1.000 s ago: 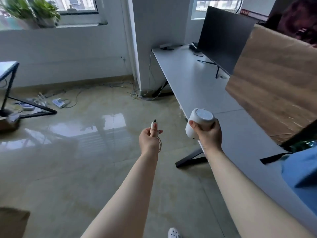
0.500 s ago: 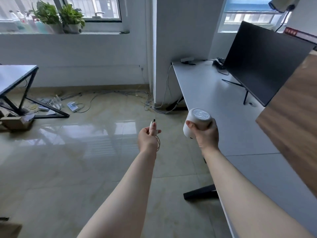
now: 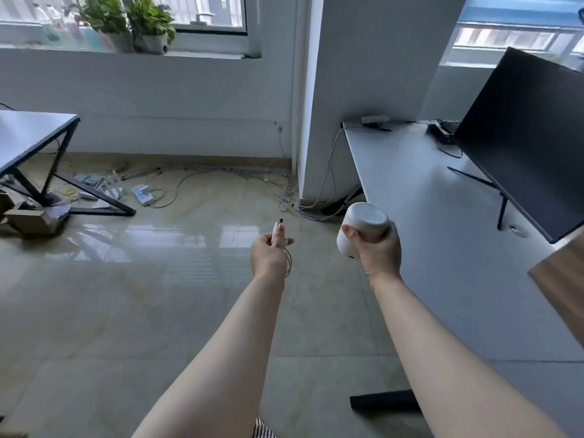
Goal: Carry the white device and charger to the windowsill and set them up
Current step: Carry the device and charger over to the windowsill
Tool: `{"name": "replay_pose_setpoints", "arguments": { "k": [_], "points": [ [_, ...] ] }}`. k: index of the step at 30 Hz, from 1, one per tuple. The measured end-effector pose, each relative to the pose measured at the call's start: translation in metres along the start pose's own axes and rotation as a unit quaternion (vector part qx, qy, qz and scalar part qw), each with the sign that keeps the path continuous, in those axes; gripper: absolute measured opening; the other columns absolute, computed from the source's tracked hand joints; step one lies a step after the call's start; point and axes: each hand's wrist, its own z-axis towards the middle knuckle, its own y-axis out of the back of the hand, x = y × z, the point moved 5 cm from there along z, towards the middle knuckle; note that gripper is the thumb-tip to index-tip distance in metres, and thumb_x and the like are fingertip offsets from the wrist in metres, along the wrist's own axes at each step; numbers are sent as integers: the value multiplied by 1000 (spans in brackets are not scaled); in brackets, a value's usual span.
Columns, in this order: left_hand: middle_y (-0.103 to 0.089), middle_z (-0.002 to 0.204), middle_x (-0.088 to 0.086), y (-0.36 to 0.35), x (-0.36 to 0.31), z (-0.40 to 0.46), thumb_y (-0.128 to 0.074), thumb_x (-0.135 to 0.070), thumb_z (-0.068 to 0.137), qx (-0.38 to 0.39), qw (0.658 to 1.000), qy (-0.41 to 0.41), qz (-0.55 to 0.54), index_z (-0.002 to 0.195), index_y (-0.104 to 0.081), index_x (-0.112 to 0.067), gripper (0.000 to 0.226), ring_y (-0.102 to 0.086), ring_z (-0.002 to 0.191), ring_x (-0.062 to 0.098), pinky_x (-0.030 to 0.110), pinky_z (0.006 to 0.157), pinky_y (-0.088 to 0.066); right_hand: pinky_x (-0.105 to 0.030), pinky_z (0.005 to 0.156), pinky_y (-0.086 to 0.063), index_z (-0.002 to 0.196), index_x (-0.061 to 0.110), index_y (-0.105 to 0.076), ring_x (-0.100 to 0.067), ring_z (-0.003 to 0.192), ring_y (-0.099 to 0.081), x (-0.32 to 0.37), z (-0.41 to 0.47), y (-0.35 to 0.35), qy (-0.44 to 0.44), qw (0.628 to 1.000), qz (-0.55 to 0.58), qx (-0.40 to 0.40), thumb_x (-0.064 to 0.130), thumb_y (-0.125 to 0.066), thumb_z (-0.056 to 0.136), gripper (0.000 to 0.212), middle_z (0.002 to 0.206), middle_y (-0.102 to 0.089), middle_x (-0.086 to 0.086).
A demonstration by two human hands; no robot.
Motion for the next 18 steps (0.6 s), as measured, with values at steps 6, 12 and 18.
{"name": "replay_pose_setpoints", "arguments": {
  "k": [6, 12, 18],
  "points": [
    [-73, 107, 5, 16, -45, 97, -48, -48, 94, -4, 1000, -15, 15, 102, -60, -11, 40, -58, 83, 14, 23, 55, -34, -26, 82, -44, 115, 12, -56, -18, 97, -58, 22, 55, -85, 1, 1000, 17, -3, 30, -88, 61, 65, 107, -61, 0],
    [-74, 103, 4, 31, -73, 193, -48, -49, 92, -4, 1000, -16, 25, 97, -58, -12, 39, -60, 89, 19, 29, 73, -36, -7, 59, -38, 115, 8, -57, -16, 92, -56, 39, 104, -163, -5, 999, 33, -2, 26, -87, 63, 63, 103, -61, 1],
    [-73, 99, 5, 27, -82, 262, -50, -48, 92, -3, 1000, -11, 22, 96, -58, -13, 37, -61, 90, 19, 29, 76, -35, -19, 77, -40, 115, 10, -57, -16, 93, -57, 47, 147, -214, -17, 999, 37, 5, 25, -87, 63, 61, 104, -61, 2]
  ]
}}
